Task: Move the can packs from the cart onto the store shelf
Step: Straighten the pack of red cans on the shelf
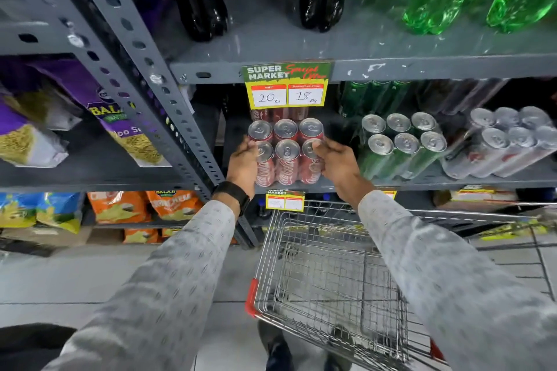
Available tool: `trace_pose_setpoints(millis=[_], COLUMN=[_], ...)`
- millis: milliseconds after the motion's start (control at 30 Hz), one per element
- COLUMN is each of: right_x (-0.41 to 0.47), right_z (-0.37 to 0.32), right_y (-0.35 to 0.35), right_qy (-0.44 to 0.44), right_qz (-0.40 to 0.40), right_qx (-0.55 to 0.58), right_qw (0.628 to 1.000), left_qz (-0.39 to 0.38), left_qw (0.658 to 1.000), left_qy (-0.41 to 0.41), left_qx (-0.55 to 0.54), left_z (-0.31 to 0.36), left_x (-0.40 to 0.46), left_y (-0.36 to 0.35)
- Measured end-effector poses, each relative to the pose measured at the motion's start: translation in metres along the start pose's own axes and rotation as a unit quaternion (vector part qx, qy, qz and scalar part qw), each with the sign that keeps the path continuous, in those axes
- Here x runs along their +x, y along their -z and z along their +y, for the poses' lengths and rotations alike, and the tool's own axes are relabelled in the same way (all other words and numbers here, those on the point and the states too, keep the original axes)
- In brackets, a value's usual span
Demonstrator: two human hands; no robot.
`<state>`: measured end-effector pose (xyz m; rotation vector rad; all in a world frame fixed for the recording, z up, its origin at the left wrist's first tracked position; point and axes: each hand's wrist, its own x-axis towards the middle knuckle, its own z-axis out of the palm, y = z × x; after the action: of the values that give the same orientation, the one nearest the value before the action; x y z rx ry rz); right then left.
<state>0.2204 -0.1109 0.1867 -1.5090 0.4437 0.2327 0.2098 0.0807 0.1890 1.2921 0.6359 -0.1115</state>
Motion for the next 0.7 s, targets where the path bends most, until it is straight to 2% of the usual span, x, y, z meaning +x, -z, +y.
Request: trace_pose_setpoints(millis=[200, 700], right_x=[-0.0001, -0.0034], right_z=[-0.0035, -0.0096], right_y=[-0.0004, 0.0012], right_qy=[0.0, 0.017], right_qz=[0.001, -0.002], right_qx=[-0.008, -0.016], right_qw=[1.0, 1.0], left_qz=[-0.039, -0.07], left_qw=[0.999, 0.997], left_qy=[-0.003, -0.019], left_qx=[-0.001, -0.004], left_z=[-0.0011, -0.0001], left_x=[-0.0014, 0.0052], left_y=[0.0019, 0.0019])
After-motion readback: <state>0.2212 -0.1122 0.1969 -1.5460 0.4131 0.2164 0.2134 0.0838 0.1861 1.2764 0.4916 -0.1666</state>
